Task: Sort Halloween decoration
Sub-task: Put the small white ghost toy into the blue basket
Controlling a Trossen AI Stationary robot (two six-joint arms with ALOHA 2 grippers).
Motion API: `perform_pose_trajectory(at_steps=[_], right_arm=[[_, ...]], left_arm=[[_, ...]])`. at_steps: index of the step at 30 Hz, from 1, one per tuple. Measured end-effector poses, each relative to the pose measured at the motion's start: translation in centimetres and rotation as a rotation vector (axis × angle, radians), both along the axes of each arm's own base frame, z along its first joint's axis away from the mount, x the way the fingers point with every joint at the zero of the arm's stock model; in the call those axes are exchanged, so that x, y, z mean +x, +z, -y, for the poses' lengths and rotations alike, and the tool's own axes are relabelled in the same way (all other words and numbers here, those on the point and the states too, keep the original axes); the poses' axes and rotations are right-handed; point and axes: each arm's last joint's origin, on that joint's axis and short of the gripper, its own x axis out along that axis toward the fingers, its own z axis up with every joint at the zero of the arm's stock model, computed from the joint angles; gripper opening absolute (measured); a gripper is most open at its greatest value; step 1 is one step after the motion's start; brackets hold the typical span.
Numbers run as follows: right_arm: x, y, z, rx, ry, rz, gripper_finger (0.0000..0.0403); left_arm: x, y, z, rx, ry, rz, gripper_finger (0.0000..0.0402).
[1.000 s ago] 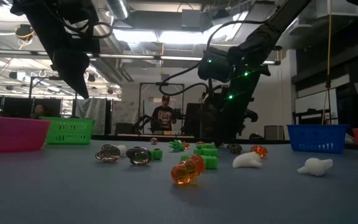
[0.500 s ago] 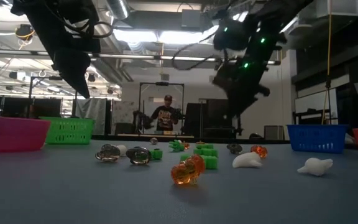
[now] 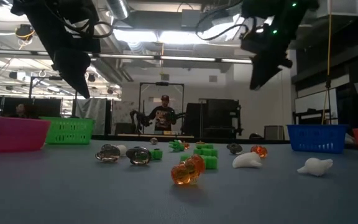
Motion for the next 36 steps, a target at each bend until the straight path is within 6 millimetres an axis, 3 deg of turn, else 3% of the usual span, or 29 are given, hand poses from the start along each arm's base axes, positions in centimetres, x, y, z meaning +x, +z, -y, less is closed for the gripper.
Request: perform_pose_trajectory(at_steps=[12,36], right_arm=[[-3.3,0.0,-0.8,0.063,0.007,-0.244,0.006],[-4.8,-0.4,-1.6,0.245,0.046,-0.387,0.006]], left_arm=[[0.0,0.0,0.0,0.0,0.0,0.0,0.0175],[0.0,0.0,0.0,0.0,0.0,-0.001,0.0175]])
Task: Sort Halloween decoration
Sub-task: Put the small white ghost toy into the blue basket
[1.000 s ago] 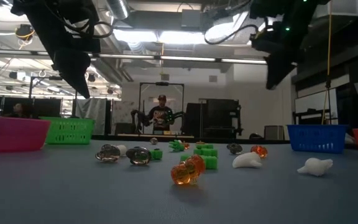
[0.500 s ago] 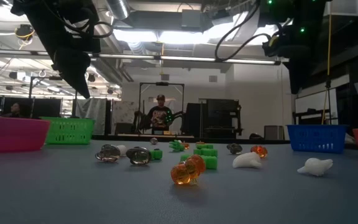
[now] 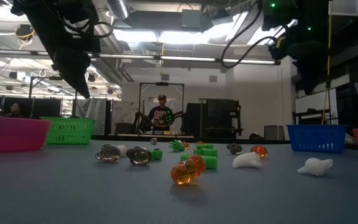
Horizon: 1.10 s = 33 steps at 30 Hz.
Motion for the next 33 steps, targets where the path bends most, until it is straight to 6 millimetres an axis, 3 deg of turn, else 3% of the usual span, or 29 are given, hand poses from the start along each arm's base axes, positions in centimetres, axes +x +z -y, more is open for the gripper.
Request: perform_pose_trajectory(at_steps=[33], right_arm=[[0.54,-0.55,0.2,-0.016,-0.002,-0.027,0.006]], left_arm=[[0.0,0.0,0.0,0.0,0.0,0.0,0.0175]])
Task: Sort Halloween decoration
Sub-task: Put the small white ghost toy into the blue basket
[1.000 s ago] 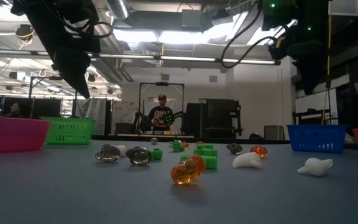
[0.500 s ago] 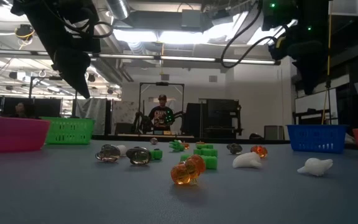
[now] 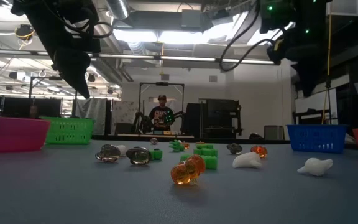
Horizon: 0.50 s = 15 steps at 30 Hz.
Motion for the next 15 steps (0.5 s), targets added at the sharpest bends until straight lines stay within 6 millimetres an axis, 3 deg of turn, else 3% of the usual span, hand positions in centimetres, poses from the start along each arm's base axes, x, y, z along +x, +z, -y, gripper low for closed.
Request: perform_pose_trajectory(at_steps=[15], right_arm=[[2.0,-2.9,0.6,0.005,0.006,-0.159,0.006]], left_arm=[[0.0,0.0,0.0,0.0,0.0,0.0,0.0175]])
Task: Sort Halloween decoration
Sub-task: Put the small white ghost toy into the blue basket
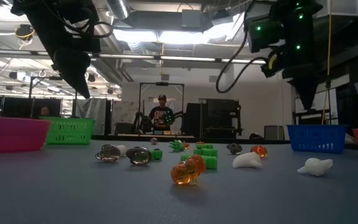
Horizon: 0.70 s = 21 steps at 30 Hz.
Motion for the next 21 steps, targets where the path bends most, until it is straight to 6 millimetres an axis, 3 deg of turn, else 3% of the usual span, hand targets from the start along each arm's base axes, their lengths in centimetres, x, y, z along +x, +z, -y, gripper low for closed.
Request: perform_pose_trajectory(at_steps=[13,21], right_arm=[[0.36,-0.7,0.06,0.02,0.02,-0.038,0.0063],[0.34,-0.7,0.03,0.031,0.019,-0.038,0.0124]], left_arm=[[0.0,0.0,0.0,0.0,0.0,0.0,0.0175],[0.01,0.01,0.0,0.0,0.0,0.001,0.0175]])
